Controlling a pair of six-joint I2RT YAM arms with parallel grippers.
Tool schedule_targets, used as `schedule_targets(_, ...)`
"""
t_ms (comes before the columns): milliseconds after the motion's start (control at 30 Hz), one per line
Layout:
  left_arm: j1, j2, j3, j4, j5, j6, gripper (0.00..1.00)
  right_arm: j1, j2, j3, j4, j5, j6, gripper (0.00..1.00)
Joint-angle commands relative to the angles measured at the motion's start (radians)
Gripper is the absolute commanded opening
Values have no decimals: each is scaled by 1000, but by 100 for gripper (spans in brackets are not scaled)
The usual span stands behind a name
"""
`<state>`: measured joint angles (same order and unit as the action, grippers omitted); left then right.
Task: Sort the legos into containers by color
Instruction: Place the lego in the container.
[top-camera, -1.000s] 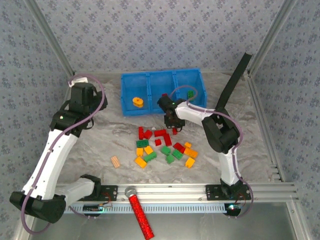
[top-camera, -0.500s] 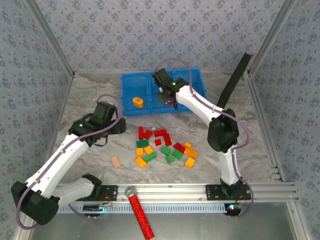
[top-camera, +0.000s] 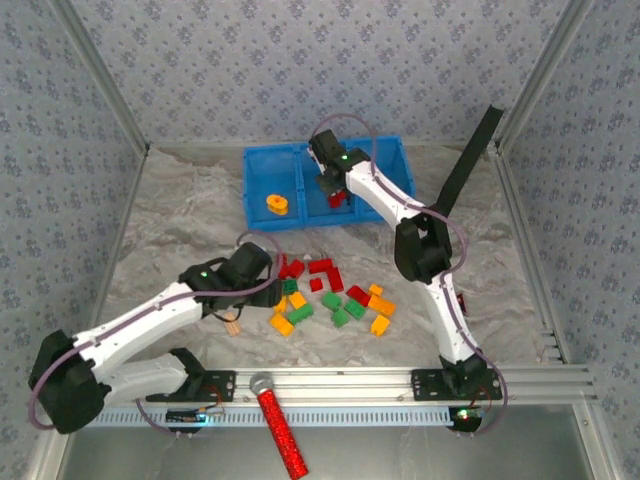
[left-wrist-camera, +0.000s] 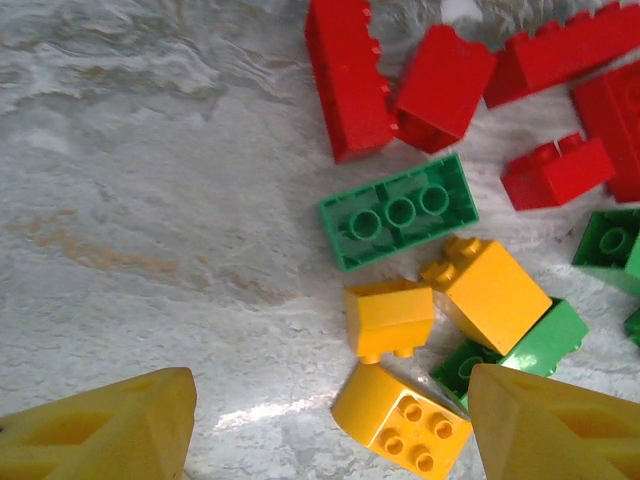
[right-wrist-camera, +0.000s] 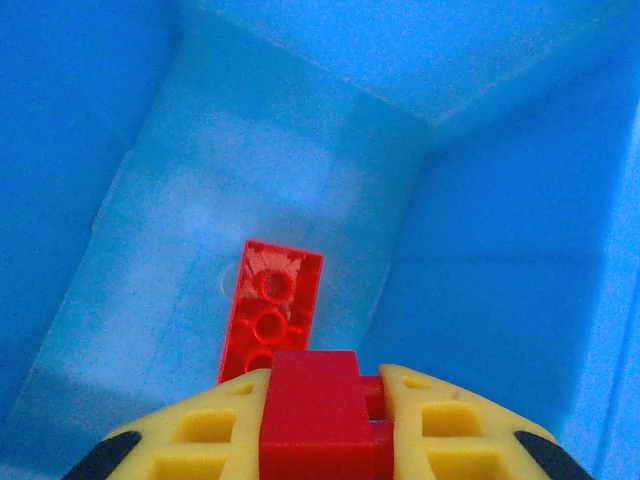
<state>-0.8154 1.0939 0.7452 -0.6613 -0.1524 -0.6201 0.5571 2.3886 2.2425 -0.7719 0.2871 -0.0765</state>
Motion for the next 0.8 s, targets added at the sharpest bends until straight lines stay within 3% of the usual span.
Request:
schedule_targets(0, -46, 53, 24, 40, -39, -36, 72, -8, 63, 86, -13, -30, -25, 13)
schedule_targets(333, -124, 233, 50, 61, -89, -115, 72, -22, 134, 159, -4, -77, -23, 13)
schedule_targets(767, -125, 347, 80, 52, -108, -136, 68, -25, 146, 138, 18, -140, -28, 16)
